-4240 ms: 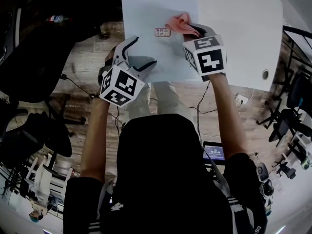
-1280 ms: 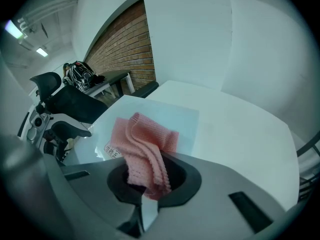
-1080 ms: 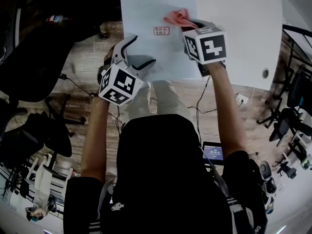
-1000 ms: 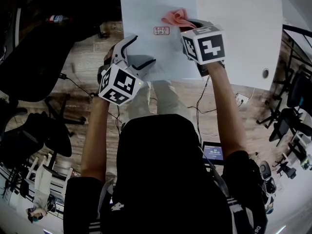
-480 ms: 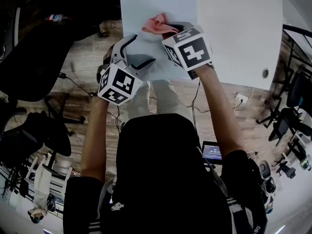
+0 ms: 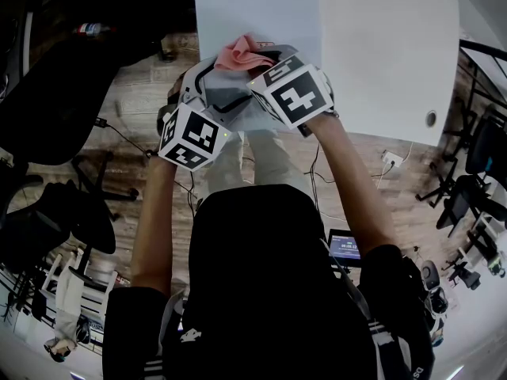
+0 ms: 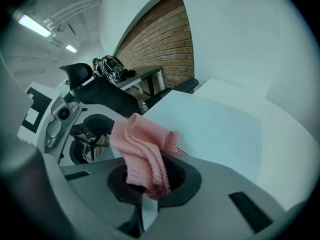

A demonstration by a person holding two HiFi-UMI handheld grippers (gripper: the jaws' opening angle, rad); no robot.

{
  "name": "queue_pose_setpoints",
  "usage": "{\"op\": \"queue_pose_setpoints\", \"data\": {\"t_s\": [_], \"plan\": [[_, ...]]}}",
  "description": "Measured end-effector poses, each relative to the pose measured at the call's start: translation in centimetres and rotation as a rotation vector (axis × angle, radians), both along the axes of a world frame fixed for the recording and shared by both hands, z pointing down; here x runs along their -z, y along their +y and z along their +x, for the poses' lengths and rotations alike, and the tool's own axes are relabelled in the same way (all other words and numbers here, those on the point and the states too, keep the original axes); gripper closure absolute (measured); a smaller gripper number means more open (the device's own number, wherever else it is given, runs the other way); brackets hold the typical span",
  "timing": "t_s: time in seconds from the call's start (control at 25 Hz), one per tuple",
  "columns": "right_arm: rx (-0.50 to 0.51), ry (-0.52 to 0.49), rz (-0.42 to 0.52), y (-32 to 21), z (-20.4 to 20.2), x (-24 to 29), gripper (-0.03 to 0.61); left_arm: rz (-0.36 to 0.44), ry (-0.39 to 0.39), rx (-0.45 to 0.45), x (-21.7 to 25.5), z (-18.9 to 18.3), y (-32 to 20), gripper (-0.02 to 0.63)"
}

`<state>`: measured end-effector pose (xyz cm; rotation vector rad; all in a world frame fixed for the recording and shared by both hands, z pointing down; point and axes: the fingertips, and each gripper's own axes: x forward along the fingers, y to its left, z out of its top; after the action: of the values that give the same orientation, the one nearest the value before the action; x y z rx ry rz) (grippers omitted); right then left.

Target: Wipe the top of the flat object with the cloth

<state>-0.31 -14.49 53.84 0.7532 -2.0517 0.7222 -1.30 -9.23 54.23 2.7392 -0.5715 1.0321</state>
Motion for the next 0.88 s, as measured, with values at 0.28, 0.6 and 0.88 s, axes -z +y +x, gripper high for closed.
{"op": "queue_pose_setpoints", "data": {"t_s": [0.28, 0.6, 0.88], "plan": [[-0.002, -0.026, -0.027, -0.1, 0.2, 0.0, 0.534, 0.002, 0.001, 0.000, 0.0, 0.1, -0.1, 0.227], [-0.082, 0.017, 0.002, -2.0, 2.9, 0.1, 0.534, 0.003, -0.001, 0.000, 0.1, 0.0, 0.0, 0.227], [-0.174, 0.060, 0.025, -3.5, 7.1, 0.1, 0.534, 0.001, -0.002, -0.002, 0.1, 0.0, 0.0, 0.227]]}}
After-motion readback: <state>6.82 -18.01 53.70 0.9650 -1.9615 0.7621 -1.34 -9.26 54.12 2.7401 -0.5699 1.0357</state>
